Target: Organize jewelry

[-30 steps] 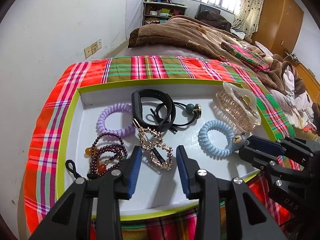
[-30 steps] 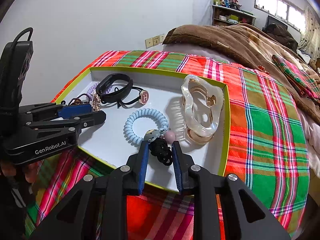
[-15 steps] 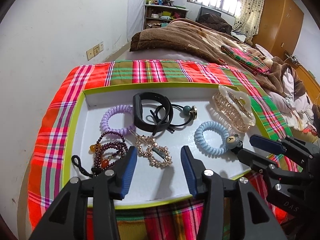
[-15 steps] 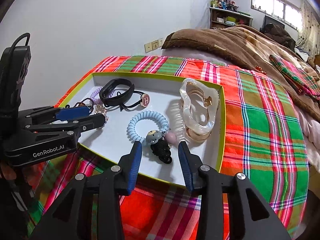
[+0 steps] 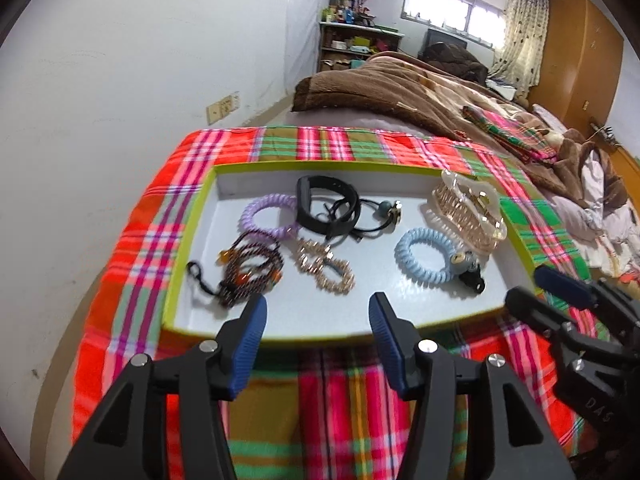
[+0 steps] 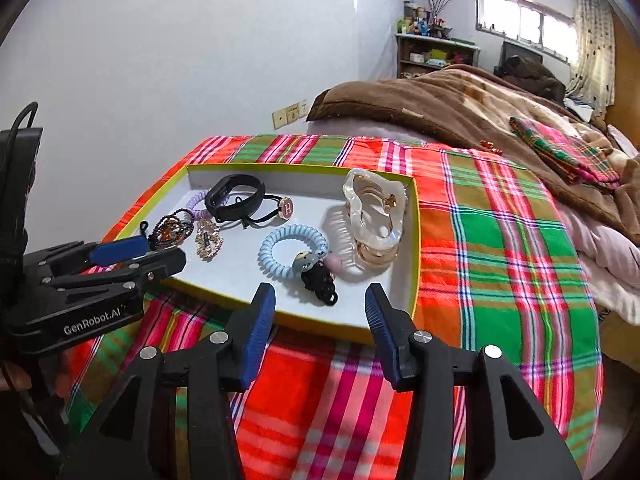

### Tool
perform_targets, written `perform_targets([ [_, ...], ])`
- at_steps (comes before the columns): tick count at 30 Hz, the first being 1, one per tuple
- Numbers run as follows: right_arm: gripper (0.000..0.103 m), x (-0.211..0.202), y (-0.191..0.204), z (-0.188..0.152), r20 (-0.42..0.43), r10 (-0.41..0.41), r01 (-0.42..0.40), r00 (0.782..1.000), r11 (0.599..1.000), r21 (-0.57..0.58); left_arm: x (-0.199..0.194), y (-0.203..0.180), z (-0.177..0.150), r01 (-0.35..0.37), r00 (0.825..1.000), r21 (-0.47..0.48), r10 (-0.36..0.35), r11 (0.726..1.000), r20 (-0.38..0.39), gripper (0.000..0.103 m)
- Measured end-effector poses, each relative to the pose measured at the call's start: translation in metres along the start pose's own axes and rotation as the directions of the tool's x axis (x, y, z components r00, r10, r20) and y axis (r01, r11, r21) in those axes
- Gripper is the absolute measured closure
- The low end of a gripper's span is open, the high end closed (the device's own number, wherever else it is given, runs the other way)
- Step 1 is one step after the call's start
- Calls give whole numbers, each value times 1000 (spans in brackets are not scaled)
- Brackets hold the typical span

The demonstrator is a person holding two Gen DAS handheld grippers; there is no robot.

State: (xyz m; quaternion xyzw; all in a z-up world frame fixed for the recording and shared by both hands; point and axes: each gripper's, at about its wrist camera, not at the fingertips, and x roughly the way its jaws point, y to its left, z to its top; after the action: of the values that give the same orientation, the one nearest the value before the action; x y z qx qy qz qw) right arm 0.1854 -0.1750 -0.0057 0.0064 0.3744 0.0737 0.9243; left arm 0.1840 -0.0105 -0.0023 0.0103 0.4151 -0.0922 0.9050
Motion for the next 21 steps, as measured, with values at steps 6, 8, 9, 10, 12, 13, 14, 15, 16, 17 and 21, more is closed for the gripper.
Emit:
perform_targets([
  [6, 55, -24, 7, -12, 44, -33, 33, 998, 999, 14, -23, -6, -14, -54, 998, 6, 53, 999, 41, 48],
  [8, 55, -30, 7, -15, 51, -41, 39, 998, 999, 26, -29, -7, -18, -65, 997, 9, 65, 998, 52, 48],
  [9, 55, -34, 7, -17, 57, -42, 40, 998, 999, 32, -32, -7, -20, -68, 996, 9, 67, 998, 55, 48],
  [10, 55, -38, 8, -19, 63, -43, 40, 997, 998, 38, -36, -7, -23, -67, 996, 6, 66, 998, 59, 48],
  [12, 55, -44, 8, -22, 69, -43, 40, 997, 998, 44, -42, -6, -28, -65, 996, -10, 66, 998, 64, 48],
  [13, 55, -48, 9, -24, 73, -45, 42, 996, 998, 47, -45, -6, -31, -69, 995, -19, 70, 997, 70, 48],
  [14, 55, -50, 9, -26, 75, -45, 42, 996, 998, 49, -47, -6, -33, -76, 994, -27, 77, 997, 76, 48],
  [15, 55, -53, 10, -28, 78, -45, 41, 996, 998, 50, -49, -6, -35, -86, 993, -30, 88, 996, 81, 48],
  [16, 55, -55, 11, -29, 79, -46, 42, 996, 998, 50, -53, -7, -38, -93, 992, -30, 96, 995, 86, 48],
  [17, 55, -57, 12, -31, 79, -46, 42, 996, 998, 48, -55, -8, -40, -98, 991, -30, 100, 995, 91, 48],
  [21, 55, -66, 17, -38, 87, -52, 48, 995, 998, 45, -63, -7, -46, -112, 988, -48, 116, 993, 101, 48],
])
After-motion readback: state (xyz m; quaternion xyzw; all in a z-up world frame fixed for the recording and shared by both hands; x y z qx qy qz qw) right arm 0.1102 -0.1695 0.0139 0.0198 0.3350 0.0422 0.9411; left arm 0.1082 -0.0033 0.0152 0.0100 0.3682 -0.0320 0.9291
